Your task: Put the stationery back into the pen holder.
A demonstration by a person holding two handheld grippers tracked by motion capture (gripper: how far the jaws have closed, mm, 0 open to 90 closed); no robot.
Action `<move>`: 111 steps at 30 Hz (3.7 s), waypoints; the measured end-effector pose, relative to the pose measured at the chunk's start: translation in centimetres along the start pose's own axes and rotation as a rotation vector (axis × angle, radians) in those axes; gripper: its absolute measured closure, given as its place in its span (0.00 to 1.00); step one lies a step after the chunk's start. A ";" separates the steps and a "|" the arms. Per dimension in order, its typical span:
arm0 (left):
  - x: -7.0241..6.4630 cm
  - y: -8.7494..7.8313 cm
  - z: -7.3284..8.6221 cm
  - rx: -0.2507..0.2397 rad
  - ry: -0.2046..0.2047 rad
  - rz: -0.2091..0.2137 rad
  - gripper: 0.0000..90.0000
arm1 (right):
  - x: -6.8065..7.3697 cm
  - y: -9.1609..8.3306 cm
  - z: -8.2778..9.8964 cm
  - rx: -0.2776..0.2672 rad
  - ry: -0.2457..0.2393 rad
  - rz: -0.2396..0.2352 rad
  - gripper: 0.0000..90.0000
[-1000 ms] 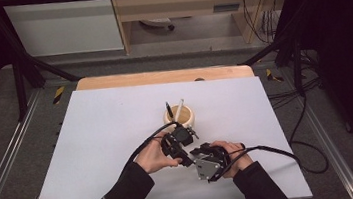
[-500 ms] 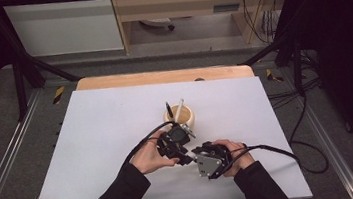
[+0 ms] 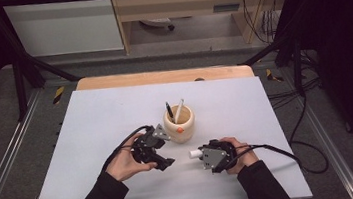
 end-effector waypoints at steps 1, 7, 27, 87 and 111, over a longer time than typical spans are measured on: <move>0.3 -0.1 0.4 -0.007 -0.007 -0.008 0.30 | 0.0 0.0 0.1 0.002 0.009 0.005 0.74; 1.9 -0.9 3.1 -0.035 -0.035 -0.071 0.19 | -0.1 -0.1 0.8 0.009 0.057 0.003 0.74; 6.2 -3.7 10.8 -0.165 -0.223 -0.210 0.08 | -1.4 -1.2 1.9 -0.020 0.347 0.057 0.74; 8.6 -6.6 17.0 -0.242 -0.367 -0.292 0.06 | -13.3 -3.3 -4.5 -0.486 0.979 0.322 0.75; 8.5 -6.4 17.1 -0.241 -0.370 -0.283 0.06 | -14.2 2.4 -5.0 -0.510 1.027 0.313 0.75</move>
Point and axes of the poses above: each handheld gripper's, and its own axes: y roughly forward along the jaws, z roughly out of its underside, x roughly to its left, the point moved 10 cm from there along y, roughly forward along the jaws, and after that the axes turned 6 degrees about -x, right-handed, at the moved point
